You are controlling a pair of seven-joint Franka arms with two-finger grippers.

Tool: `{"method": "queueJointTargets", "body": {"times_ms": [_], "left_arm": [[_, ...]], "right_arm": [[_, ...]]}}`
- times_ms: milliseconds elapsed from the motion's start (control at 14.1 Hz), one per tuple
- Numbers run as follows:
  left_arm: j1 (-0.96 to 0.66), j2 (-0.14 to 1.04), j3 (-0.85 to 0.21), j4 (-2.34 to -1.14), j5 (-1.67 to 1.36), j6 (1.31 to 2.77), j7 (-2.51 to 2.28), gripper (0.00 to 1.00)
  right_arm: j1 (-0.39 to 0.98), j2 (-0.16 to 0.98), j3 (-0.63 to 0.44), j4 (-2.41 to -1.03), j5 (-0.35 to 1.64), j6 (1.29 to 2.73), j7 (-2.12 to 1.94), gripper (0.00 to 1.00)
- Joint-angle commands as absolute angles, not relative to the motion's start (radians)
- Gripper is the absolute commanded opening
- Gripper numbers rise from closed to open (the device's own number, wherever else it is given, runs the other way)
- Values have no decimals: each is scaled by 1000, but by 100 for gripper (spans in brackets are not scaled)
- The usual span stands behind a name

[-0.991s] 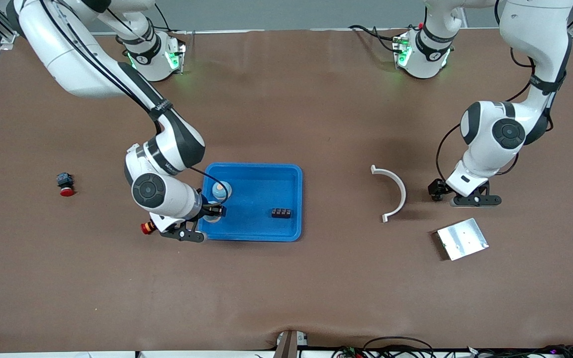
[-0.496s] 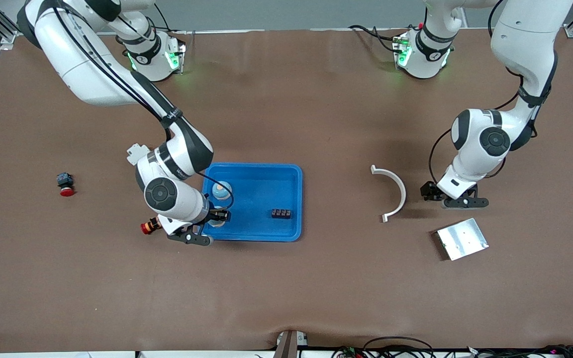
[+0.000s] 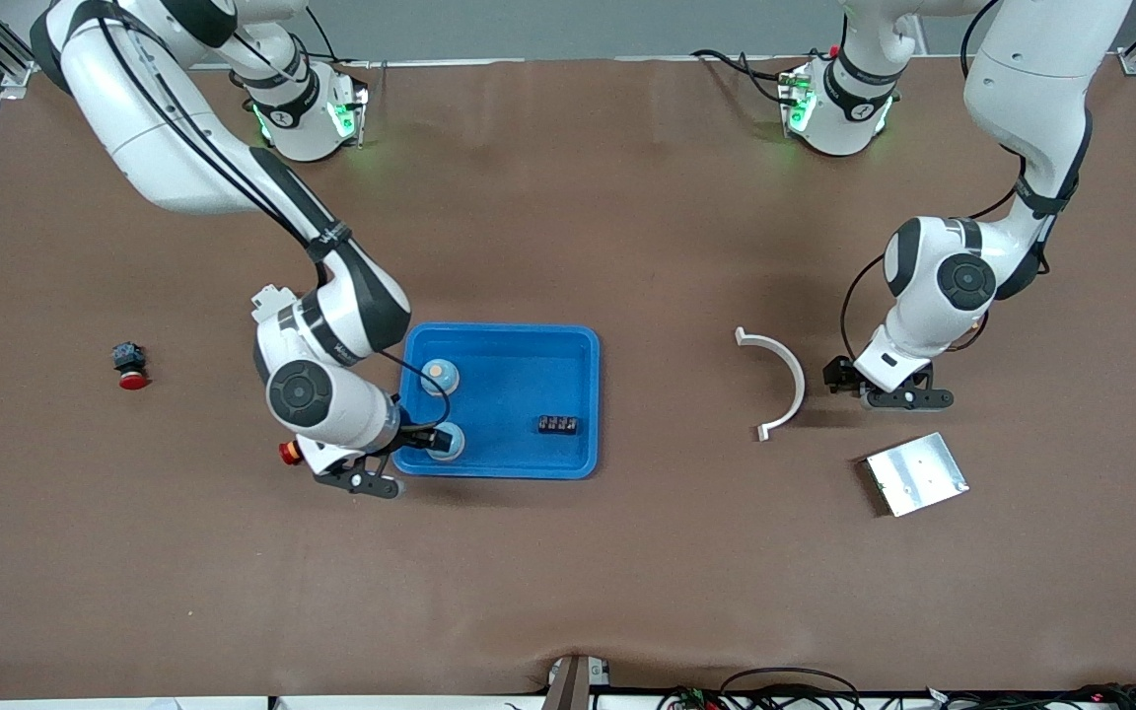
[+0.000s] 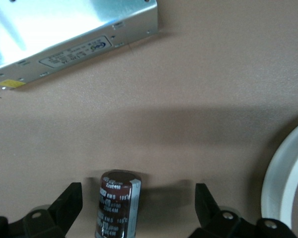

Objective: Place electrolytic capacitor and blue bell in tray
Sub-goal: 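Lower the bell into the tray with the right gripper while the left gripper descends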

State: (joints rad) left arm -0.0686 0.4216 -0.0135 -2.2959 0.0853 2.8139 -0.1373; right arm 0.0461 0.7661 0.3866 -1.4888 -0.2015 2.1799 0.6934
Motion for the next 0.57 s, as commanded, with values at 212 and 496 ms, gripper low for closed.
{"method": "queueJointTargets", "body": {"times_ms": [212, 496], "left_arm": [[-25, 394, -31, -2327, 63, 2830, -132, 41], [-18, 384, -29, -2330, 63, 2824, -129, 0]], "right_arm": [[-113, 609, 397, -1486, -204, 1981, 545, 100], [-216, 477, 397, -1485, -204, 1858, 405, 100]]}}
